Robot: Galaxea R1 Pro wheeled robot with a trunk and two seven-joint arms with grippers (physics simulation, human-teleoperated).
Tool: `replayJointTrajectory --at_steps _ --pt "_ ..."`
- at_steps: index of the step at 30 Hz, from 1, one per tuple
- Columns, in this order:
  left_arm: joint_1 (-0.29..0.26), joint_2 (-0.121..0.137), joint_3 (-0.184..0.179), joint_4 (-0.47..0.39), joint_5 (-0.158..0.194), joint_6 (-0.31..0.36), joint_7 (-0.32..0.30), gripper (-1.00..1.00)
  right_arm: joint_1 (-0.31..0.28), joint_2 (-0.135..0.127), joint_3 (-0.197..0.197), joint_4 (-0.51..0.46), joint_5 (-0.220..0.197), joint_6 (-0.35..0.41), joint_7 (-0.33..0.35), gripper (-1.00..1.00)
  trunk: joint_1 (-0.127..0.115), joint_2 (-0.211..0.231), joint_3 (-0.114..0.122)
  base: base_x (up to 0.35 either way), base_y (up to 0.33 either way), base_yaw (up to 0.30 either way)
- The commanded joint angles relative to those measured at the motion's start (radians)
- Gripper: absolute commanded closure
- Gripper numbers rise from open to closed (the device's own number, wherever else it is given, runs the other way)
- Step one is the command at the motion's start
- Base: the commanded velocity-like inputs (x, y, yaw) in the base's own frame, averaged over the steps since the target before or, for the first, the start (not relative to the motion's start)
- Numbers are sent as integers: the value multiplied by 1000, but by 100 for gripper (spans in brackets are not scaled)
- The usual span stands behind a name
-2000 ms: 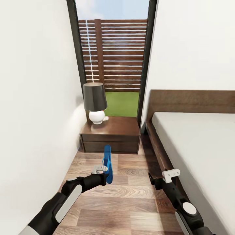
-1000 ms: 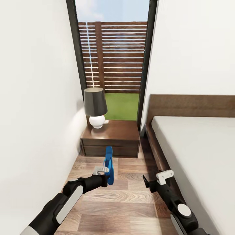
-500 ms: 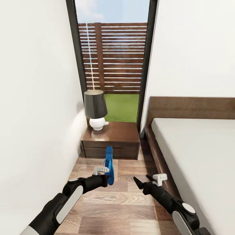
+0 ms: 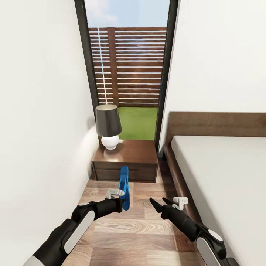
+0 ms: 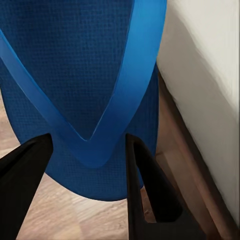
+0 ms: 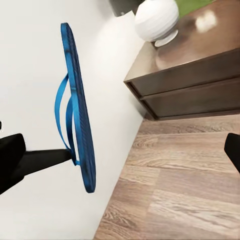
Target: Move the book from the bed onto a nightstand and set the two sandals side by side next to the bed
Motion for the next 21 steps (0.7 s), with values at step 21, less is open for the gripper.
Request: replayJointTrajectory --at_steps 21 --pt "0 1 -9 0 2 3 1 100 -1 2 2 -1 -10 2 0 -100 -81 147 65 0 0 0"
